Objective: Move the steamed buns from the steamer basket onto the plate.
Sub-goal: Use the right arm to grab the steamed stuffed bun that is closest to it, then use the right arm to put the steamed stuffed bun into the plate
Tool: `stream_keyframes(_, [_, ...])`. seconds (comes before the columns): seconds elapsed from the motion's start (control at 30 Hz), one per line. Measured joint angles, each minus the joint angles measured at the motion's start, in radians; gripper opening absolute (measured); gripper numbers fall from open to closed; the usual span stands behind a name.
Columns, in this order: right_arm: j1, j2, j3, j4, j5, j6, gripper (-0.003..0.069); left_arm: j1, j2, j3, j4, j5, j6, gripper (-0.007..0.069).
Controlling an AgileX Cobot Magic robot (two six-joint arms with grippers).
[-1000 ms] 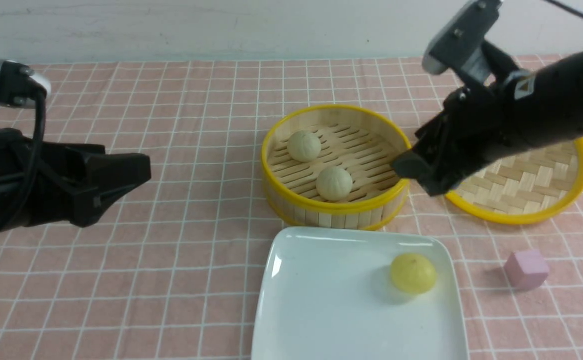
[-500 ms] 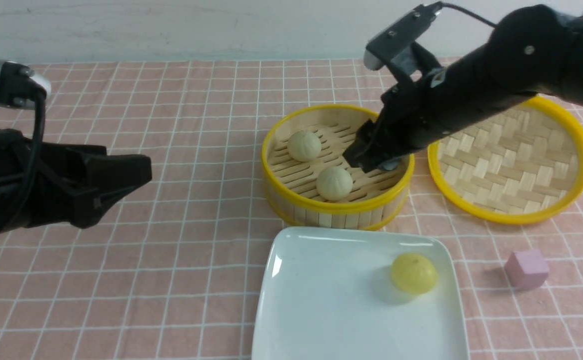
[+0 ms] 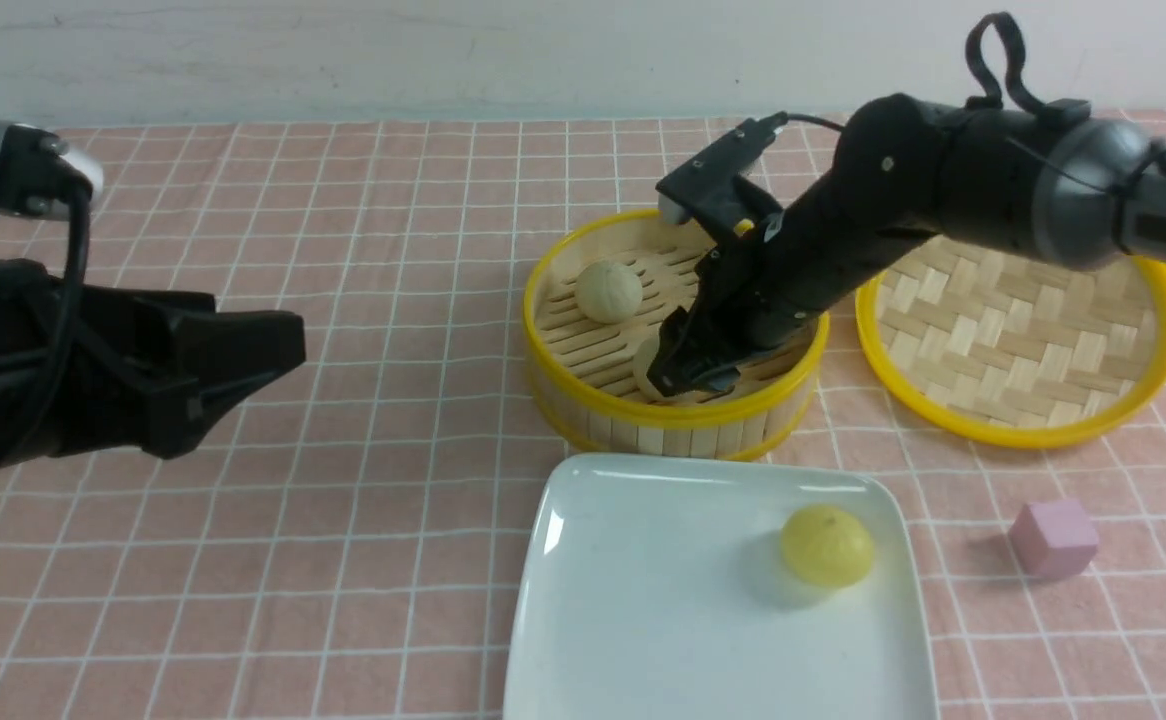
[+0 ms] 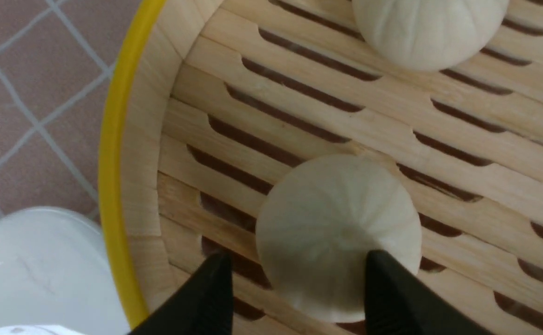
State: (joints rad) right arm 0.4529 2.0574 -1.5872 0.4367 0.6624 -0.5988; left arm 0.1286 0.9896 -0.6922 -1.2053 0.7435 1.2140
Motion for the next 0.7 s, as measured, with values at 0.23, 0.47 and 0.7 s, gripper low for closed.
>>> stream_keyframes(0.23, [0.000,0.009,-0.005,0.000,-0.025,0.000,0.0260,0.000,0.000,0.000,0.000,0.000,0.000,0.0526])
stream_keyframes(0.47, [0.000,0.009,-0.030,-0.003,-0.026,-0.019,0.0011,0.000,0.000,0.000,0.000,0.000,0.000,0.0526])
stream_keyframes(0.7, [0.000,-0.009,-0.033,-0.010,-0.024,-0.025,0.0012,0.000,0.000,0.000,0.000,0.000,0.000,0.0526])
